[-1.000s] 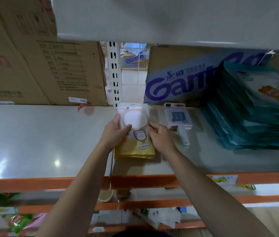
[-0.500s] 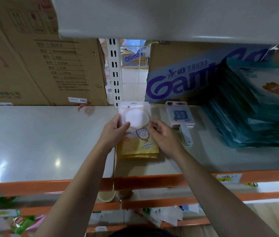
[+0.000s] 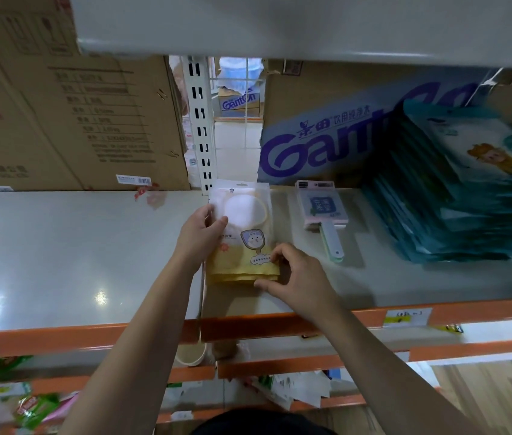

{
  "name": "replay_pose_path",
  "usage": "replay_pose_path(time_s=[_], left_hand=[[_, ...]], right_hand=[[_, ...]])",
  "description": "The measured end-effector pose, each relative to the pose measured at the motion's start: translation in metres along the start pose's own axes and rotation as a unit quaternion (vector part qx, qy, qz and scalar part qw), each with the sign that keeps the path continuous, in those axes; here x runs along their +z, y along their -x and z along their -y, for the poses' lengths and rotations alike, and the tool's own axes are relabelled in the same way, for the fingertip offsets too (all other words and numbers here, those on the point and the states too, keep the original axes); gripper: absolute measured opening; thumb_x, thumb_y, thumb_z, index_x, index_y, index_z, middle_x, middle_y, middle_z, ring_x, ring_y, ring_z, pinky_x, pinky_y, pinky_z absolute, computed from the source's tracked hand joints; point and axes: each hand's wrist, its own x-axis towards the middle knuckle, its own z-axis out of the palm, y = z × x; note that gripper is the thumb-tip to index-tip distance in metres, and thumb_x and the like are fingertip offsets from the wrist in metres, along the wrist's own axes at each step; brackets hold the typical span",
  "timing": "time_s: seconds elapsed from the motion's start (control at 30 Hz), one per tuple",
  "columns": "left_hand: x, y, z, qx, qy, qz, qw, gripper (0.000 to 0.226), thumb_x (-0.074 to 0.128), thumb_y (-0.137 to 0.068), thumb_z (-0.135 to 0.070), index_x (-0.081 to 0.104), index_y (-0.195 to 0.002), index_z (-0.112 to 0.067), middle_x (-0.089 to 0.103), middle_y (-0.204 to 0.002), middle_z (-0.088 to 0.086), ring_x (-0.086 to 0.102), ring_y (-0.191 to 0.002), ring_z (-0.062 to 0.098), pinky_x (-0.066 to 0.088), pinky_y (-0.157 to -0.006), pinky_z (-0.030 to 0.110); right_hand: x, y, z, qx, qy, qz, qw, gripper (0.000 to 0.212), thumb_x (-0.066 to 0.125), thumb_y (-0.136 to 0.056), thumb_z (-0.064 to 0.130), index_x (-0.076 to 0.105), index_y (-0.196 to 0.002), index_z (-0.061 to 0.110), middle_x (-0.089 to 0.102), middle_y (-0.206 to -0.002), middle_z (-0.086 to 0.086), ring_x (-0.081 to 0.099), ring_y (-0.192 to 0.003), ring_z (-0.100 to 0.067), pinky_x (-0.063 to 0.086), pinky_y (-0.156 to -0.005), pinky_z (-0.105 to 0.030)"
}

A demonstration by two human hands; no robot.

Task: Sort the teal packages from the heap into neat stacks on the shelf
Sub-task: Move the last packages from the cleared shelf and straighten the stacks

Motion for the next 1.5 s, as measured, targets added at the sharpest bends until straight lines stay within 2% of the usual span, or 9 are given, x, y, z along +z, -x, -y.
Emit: replay_pose_path(time_s=[0.13, 0.23, 0.3, 0.4, 0.47, 1.03, 1.2, 1.37, 1.5], left_hand=[[0.001, 0.0, -0.004, -0.004, 0.001, -0.017, 1.0, 0.045, 0.059, -0.095, -0.025, 0.049, -0.137, -0.015, 0.058, -0.128, 0.007, 0.064, -0.103, 0.024, 0.058, -0.084, 0.044], [0.005, 0.002, -0.004, -0.004, -0.004, -0.021, 1.0, 0.01, 0.058, -0.096, -0.021, 0.054, -0.101, -0.029, 0.063, -0.11, 0.009, 0.065, -0.074, 0.017, 0.06, -0.075, 0.042], [0.007, 0.003, -0.002, 0.001, -0.026, -0.029, 0.999, 0.022, 0.057, -0.096, -0.021, 0.047, -0.084, -0.036, 0.061, -0.101, 0.006, 0.061, -0.062, 0.004, 0.056, -0.069, 0.032], [0.008, 0.004, 0.0, -0.002, -0.016, -0.041, 0.999, 0.023, 0.058, -0.096, -0.023, 0.058, -0.119, -0.025, 0.057, -0.117, 0.001, 0.061, -0.079, 0.004, 0.053, -0.067, 0.02], [0.008, 0.005, -0.002, -0.021, -0.004, -0.057, 0.998, 0.045, 0.061, -0.094, -0.024, 0.05, -0.136, -0.012, 0.056, -0.128, 0.004, 0.062, -0.101, 0.016, 0.056, -0.082, 0.032], [0.008, 0.013, -0.002, -0.066, -0.001, -0.119, 0.991, 0.015, 0.059, -0.095, -0.024, 0.059, -0.104, -0.012, 0.067, -0.102, 0.009, 0.066, -0.092, 0.025, 0.057, -0.082, 0.046], [0.013, 0.016, -0.016, -0.034, -0.09, -0.138, 0.986, 0.035, 0.056, -0.097, -0.022, 0.052, -0.128, -0.006, 0.056, -0.122, 0.007, 0.058, -0.075, 0.009, 0.052, -0.054, 0.019], [0.04, 0.013, -0.051, 0.076, -0.17, -0.129, 0.974, 0.044, 0.059, -0.095, -0.025, 0.049, -0.136, -0.013, 0.048, -0.141, 0.005, 0.051, -0.122, 0.022, 0.042, -0.097, 0.029], [0.085, 0.014, -0.077, 0.124, -0.117, -0.042, 0.985, 0.034, 0.053, -0.098, -0.021, 0.052, -0.131, -0.015, 0.054, -0.117, -0.006, 0.055, -0.101, 0.008, 0.047, -0.081, 0.021]], right_hand=[[0.004, 0.001, 0.0, -0.011, 0.006, -0.002, 1.0, 0.038, 0.074, -0.079, 0.045, 0.049, -0.1, 0.026, 0.06, -0.105, 0.007, 0.057, -0.096, -0.01, 0.055, -0.079, -0.032], [0.004, 0.001, -0.002, -0.002, 0.0, -0.003, 1.0, 0.038, 0.074, -0.079, 0.043, 0.05, -0.103, 0.026, 0.061, -0.109, 0.007, 0.057, -0.099, -0.01, 0.055, -0.081, -0.033], [0.002, 0.0, -0.001, -0.002, -0.009, 0.0, 1.0, 0.041, 0.074, -0.079, 0.042, 0.051, -0.11, 0.026, 0.06, -0.115, 0.006, 0.056, -0.103, -0.01, 0.054, -0.086, -0.032], [0.0, -0.003, -0.001, -0.003, -0.016, 0.003, 1.0, 0.049, 0.076, -0.078, 0.039, 0.053, -0.119, 0.024, 0.06, -0.12, 0.006, 0.055, -0.107, -0.01, 0.051, -0.092, -0.032], [-0.001, -0.004, -0.001, -0.004, -0.021, 0.002, 1.0, 0.053, 0.078, -0.077, 0.038, 0.054, -0.121, 0.023, 0.059, -0.12, 0.006, 0.054, -0.108, -0.01, 0.049, -0.093, -0.032], [-0.002, -0.003, -0.006, -0.016, -0.023, 0.01, 1.0, 0.053, 0.078, -0.076, 0.039, 0.053, -0.121, 0.024, 0.056, -0.122, 0.008, 0.051, -0.109, -0.007, 0.049, -0.095, -0.031], [-0.018, 0.001, -0.002, -0.029, -0.025, 0.005, 0.999, 0.046, 0.068, -0.085, 0.043, 0.054, -0.123, 0.023, 0.056, -0.121, 0.01, 0.05, -0.106, -0.003, 0.048, -0.088, -0.023], [-0.058, -0.001, -0.019, -0.041, -0.043, -0.126, 0.99, 0.02, 0.052, -0.099, 0.023, 0.062, -0.114, 0.017, 0.064, -0.109, 0.006, 0.059, -0.098, -0.003, 0.048, -0.084, -0.017], [-0.083, -0.012, -0.061, 0.023, -0.015, -0.196, 0.98, 0.023, 0.055, -0.095, 0.011, 0.063, -0.117, 0.013, 0.066, -0.11, -0.003, 0.062, -0.098, -0.011, 0.048, -0.083, -0.018]])
